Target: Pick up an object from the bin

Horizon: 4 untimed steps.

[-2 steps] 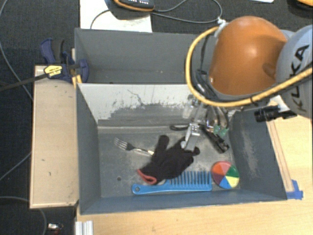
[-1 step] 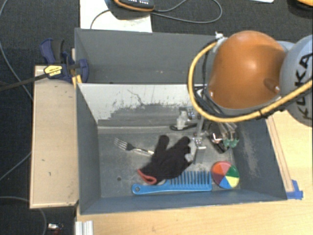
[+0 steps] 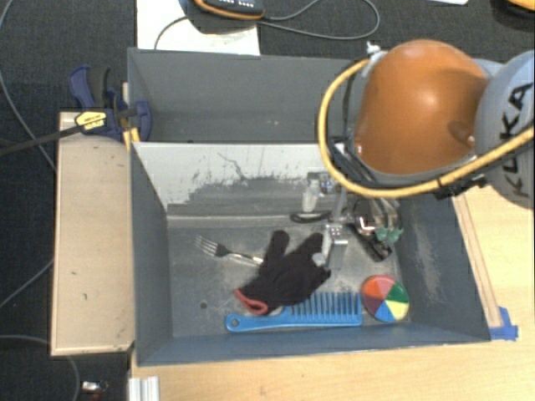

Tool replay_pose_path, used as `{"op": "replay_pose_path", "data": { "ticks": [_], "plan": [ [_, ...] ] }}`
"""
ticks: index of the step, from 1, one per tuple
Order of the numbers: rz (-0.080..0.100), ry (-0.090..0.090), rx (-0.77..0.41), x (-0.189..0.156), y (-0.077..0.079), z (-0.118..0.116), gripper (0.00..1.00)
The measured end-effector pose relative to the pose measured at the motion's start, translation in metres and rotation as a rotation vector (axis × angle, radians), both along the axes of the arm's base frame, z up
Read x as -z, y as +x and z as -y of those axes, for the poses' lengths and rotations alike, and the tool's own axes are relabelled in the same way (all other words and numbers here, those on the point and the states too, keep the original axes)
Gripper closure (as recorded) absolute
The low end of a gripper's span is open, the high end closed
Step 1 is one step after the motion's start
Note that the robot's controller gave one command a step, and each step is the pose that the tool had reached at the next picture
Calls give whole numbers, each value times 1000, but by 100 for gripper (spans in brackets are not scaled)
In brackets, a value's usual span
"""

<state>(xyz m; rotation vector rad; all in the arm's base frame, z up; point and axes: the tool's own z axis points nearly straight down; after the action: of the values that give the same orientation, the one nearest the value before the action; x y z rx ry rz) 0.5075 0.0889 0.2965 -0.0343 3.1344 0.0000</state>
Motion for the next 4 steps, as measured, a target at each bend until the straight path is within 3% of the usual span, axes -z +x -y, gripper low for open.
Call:
{"op": "replay_pose_path", "data": {
  "ticks": [1, 2, 3, 4],
  "plan": [
    [5, -1, -160, 50, 22, -20, 0],
    [9, 4, 162, 97, 11, -39, 0],
    [8, 2, 46, 126, 12, -29, 0],
    [9, 1, -126, 122, 10, -25, 0]
  ]
}}
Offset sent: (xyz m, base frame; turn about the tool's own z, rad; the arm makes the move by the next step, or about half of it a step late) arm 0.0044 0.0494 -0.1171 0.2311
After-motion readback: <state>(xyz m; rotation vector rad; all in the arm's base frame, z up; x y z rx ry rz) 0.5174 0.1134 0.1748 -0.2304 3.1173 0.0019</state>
